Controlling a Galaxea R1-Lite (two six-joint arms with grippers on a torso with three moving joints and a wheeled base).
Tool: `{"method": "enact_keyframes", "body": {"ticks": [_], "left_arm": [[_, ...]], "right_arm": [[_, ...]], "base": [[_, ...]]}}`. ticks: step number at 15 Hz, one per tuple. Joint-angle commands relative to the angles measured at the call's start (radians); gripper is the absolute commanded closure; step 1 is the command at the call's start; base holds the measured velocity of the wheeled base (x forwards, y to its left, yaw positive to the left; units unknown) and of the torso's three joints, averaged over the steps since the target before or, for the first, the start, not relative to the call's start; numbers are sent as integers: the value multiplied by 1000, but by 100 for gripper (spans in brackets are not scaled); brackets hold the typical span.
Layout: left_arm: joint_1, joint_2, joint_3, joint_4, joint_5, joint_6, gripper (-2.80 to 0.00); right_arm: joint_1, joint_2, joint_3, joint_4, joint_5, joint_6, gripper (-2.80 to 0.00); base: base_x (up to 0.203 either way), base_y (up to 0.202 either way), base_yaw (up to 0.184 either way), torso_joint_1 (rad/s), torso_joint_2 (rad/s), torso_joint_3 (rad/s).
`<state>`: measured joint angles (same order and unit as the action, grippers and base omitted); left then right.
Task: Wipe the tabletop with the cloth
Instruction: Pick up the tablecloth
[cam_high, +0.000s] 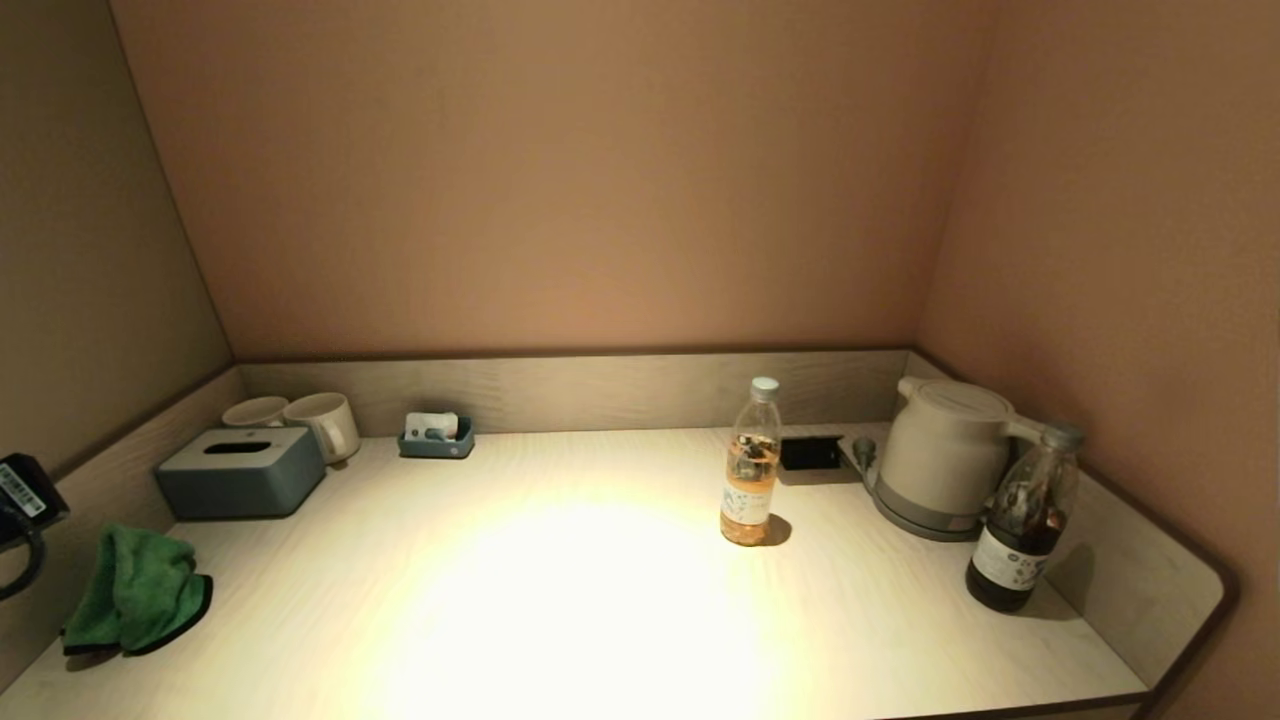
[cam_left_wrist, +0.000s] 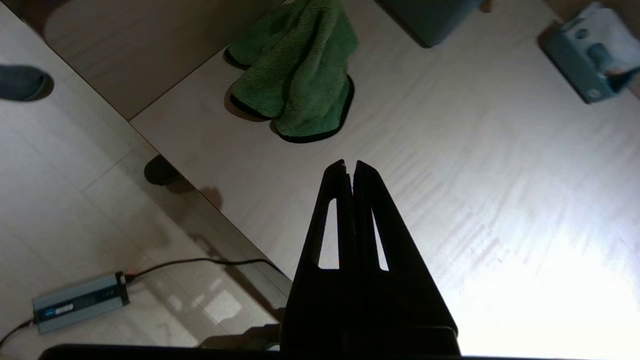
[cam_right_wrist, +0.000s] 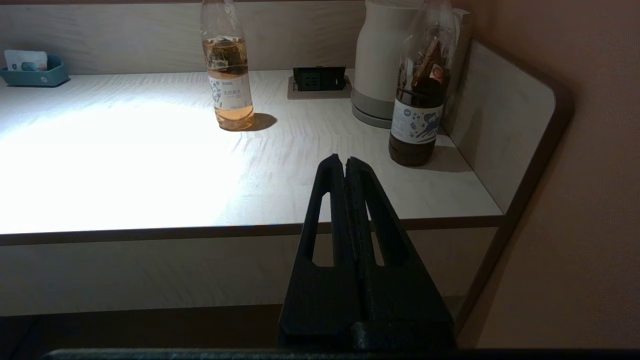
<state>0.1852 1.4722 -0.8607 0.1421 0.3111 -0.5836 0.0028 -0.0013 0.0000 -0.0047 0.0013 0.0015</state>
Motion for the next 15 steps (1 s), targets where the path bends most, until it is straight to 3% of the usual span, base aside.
{"method": "enact_keyframes", "body": {"ticks": [1,6,9,11,13,14,15], "left_arm": [[68,223,-85,1,-4,-30,0],[146,380,-175,2,-33,24,0],[225,449,-223,-45,-138,147,0],[249,488,-215,-89,-151,283,0],[263,528,-213,-150,-157,351,0],[264,530,-213,-155,-158,355,0],[264,537,-211,-181,-205,373,0]], "right_arm": [[0,1,0,0,0,0,0],[0,1,0,0,0,0,0],[-1,1,0,0,0,0,0],[0,1,0,0,0,0,0],[0,1,0,0,0,0,0],[0,1,0,0,0,0,0],[0,1,0,0,0,0,0]], "base": [[0,0,0,0,0,0],[0,0,0,0,0,0],[0,0,0,0,0,0],[0,0,0,0,0,0],[0,0,0,0,0,0],[0,0,0,0,0,0],[0,0,0,0,0,0]]}}
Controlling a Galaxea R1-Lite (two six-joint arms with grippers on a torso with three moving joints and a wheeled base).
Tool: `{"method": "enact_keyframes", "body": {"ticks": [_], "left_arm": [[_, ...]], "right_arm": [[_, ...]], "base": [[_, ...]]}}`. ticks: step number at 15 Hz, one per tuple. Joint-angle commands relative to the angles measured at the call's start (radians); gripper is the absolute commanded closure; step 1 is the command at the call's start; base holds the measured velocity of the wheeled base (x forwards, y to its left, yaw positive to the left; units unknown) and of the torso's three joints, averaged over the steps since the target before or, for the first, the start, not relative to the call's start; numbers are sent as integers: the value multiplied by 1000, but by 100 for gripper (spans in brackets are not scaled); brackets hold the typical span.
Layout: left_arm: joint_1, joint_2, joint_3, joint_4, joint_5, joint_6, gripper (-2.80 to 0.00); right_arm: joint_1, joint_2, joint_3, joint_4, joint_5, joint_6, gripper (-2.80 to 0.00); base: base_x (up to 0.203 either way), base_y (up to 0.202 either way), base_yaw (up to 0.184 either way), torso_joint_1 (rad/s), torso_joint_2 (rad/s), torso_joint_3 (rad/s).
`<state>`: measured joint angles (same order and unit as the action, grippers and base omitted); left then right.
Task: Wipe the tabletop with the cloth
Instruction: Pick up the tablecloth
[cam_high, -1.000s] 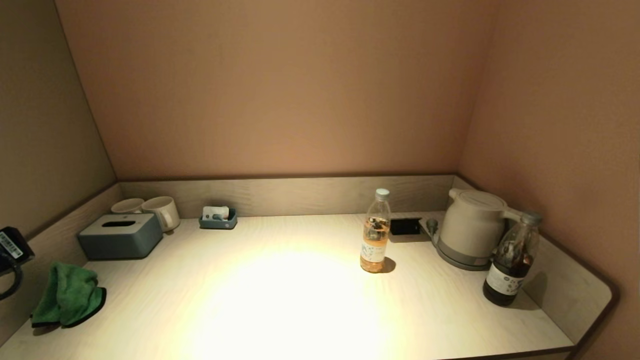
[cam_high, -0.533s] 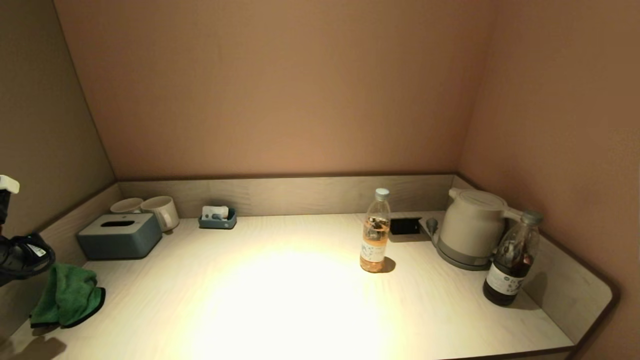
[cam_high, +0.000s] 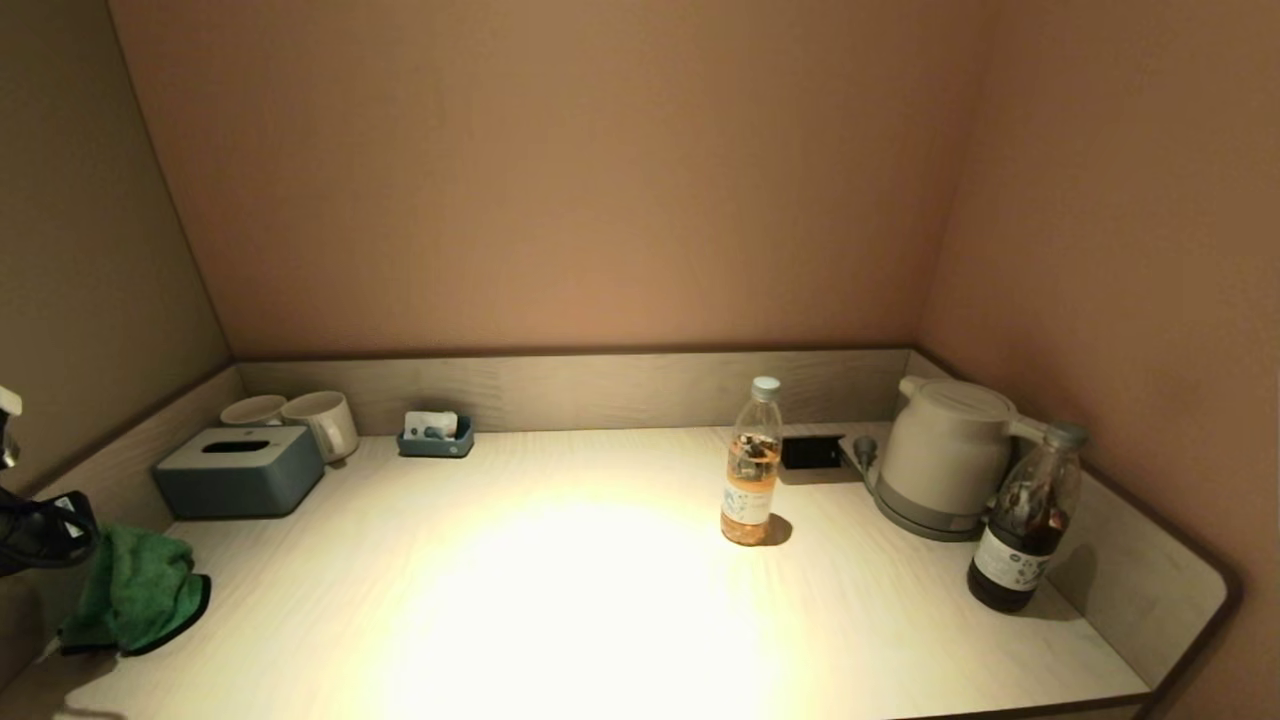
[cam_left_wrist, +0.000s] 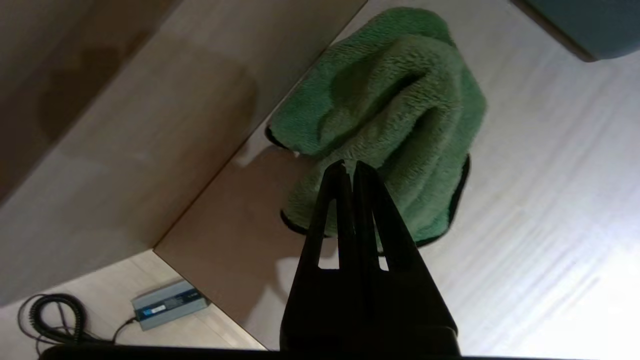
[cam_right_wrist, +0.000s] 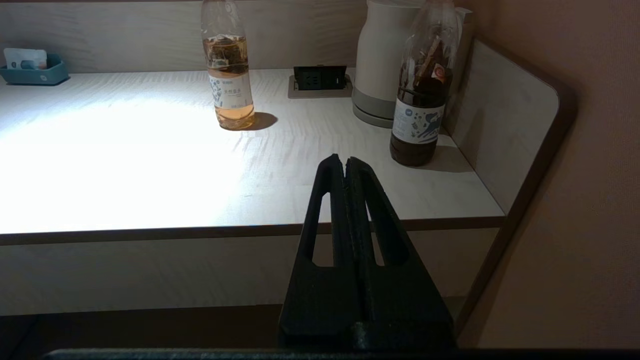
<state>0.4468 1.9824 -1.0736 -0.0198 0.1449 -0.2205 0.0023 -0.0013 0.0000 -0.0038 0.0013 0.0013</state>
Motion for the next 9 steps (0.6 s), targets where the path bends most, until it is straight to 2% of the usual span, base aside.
{"method": "enact_keyframes", "body": {"ticks": [1,2,7,9], "left_arm": [[2,29,1,-36,-89,23,0],[1,30,0,-37,-118,29,0],[1,21,12,-38,-131,43,0],[1,17,6,-39,-156,68,0]], "right_arm": [[1,1,0,-1,0,0,0],[1,1,0,-1,0,0,0],[1,1,0,-1,0,0,0],[1,1,0,-1,0,0,0]], "base": [[0,0,0,0,0,0],[0,0,0,0,0,0],[0,0,0,0,0,0],[0,0,0,0,0,0]]}}
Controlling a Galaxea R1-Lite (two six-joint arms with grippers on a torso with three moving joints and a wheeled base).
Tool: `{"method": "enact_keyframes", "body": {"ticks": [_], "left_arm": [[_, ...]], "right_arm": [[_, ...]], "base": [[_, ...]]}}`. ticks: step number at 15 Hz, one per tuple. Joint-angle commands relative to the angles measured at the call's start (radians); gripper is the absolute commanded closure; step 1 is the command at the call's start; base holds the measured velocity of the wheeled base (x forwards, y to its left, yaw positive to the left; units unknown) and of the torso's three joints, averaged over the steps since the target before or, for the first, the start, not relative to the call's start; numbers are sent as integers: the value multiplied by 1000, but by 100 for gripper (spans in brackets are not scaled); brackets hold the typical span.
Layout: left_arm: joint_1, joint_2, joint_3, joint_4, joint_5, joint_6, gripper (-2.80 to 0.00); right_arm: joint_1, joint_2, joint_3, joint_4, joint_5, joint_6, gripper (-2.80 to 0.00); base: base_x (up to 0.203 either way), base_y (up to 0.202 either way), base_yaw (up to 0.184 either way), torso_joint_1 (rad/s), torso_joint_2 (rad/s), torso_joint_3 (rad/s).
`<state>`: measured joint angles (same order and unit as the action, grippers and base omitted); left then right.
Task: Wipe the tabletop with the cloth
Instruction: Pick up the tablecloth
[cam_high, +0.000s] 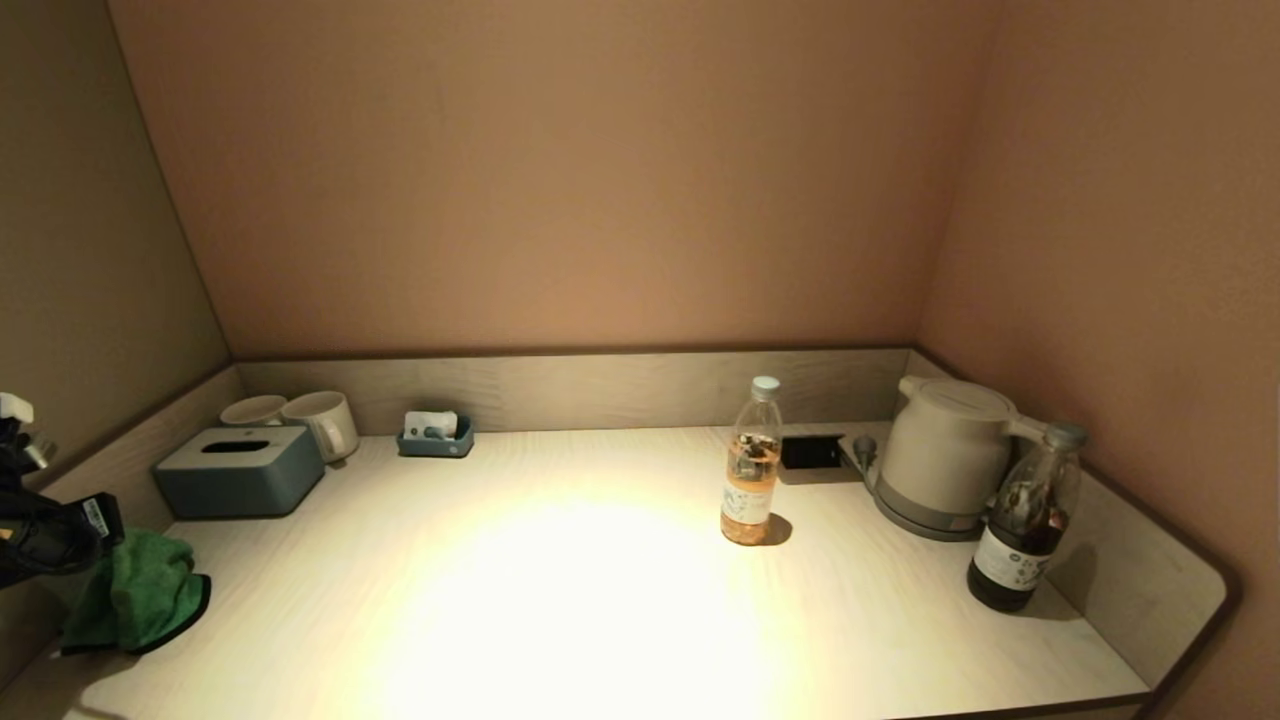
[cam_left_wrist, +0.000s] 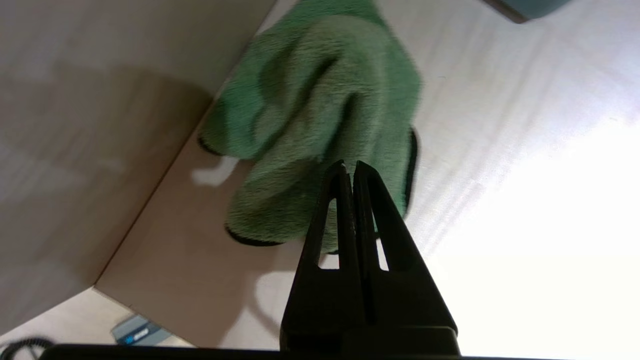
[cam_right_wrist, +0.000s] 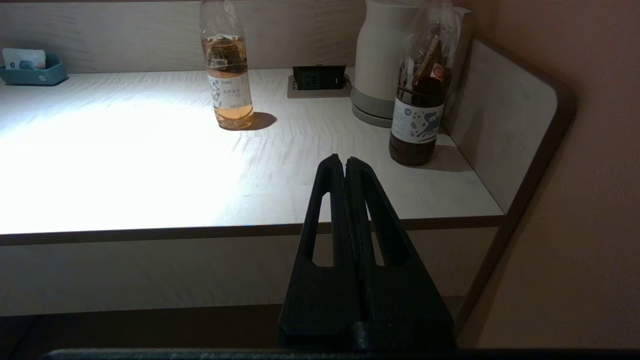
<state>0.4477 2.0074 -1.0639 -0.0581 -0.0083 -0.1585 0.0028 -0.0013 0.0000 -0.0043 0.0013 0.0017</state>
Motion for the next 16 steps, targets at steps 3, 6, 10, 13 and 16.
{"method": "enact_keyframes", "body": {"ticks": [3,6,10,13,16], "left_arm": [[0,1,-1,-11,-6,30,-280],[0,-8,4,-90,-7,30,-280],[0,8,-15,-100,-13,32,-280],[0,65,-25,-130,-33,33,-280],[1,120,-47,-140,-33,31,-280]], "right_arm": [[0,1,0,0,0,0,0],[0,1,0,0,0,0,0],[0,1,0,0,0,0,0],[-1,1,0,0,0,0,0],[0,1,0,0,0,0,0]], "base": [[0,0,0,0,0,0],[0,0,0,0,0,0],[0,0,0,0,0,0],[0,0,0,0,0,0],[0,0,0,0,0,0]]}}
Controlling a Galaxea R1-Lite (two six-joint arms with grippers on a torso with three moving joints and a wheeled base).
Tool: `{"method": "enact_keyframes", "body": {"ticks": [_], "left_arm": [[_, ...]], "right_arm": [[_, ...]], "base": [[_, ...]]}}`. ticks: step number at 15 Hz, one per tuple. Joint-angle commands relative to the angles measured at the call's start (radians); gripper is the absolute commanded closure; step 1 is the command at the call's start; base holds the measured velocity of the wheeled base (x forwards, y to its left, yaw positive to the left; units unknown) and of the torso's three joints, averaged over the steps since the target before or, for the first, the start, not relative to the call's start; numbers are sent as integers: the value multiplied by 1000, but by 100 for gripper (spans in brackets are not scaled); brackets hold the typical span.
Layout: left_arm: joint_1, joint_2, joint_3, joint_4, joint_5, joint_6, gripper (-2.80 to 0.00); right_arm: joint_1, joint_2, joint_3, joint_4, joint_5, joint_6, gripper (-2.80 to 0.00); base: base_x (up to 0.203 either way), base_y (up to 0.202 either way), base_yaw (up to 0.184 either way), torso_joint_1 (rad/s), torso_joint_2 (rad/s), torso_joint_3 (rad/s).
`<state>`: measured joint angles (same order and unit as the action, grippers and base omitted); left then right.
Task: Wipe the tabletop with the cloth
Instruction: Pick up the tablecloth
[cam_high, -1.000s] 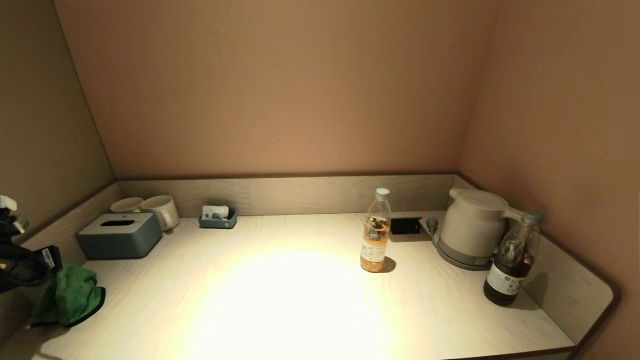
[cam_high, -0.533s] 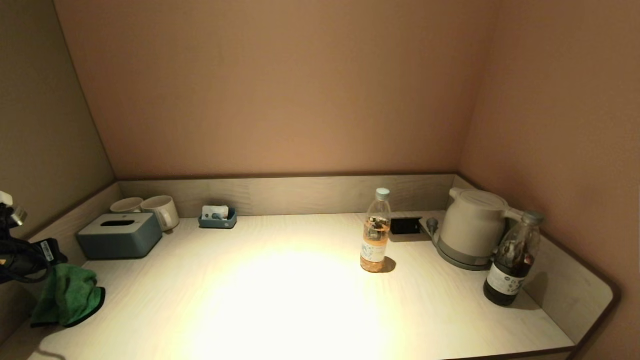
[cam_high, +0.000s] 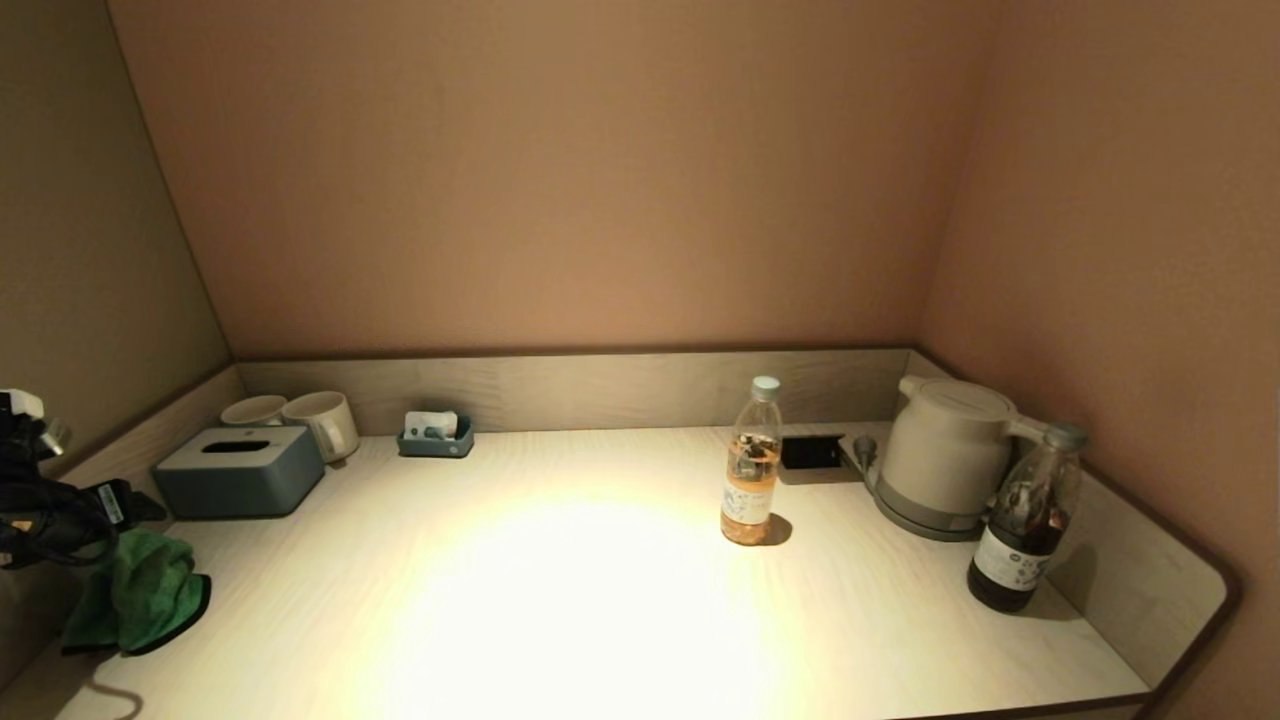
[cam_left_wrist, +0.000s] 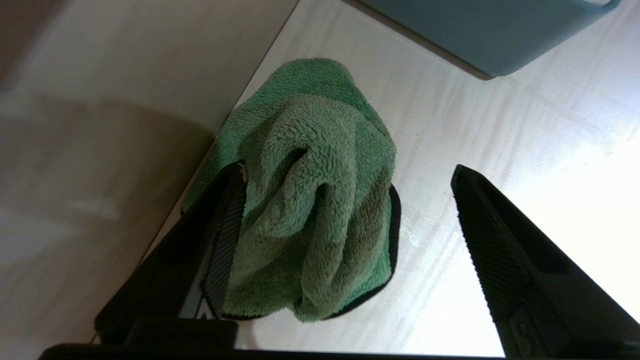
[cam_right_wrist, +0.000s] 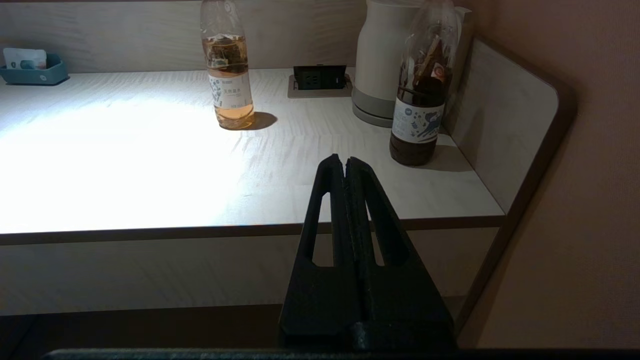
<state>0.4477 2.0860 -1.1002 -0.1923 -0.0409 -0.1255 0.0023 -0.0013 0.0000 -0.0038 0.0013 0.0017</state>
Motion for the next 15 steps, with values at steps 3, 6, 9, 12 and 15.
{"method": "enact_keyframes", "body": {"ticks": [3,6,9,12,15], "left_arm": [[2,83,-9,-62,1,0,-280],[2,83,-9,-62,1,0,-280],[6,129,-43,-64,4,-3,-280],[9,137,-49,-64,2,-3,-280],[13,144,-53,-65,1,-6,0]], "right_arm": [[1,1,0,-1,0,0,0],[1,1,0,-1,0,0,0],[1,1,0,-1,0,0,0],[1,1,0,-1,0,0,0],[1,1,0,-1,0,0,0]], "base": [[0,0,0,0,0,0],[0,0,0,0,0,0],[0,0,0,0,0,0],[0,0,0,0,0,0],[0,0,0,0,0,0]]}}
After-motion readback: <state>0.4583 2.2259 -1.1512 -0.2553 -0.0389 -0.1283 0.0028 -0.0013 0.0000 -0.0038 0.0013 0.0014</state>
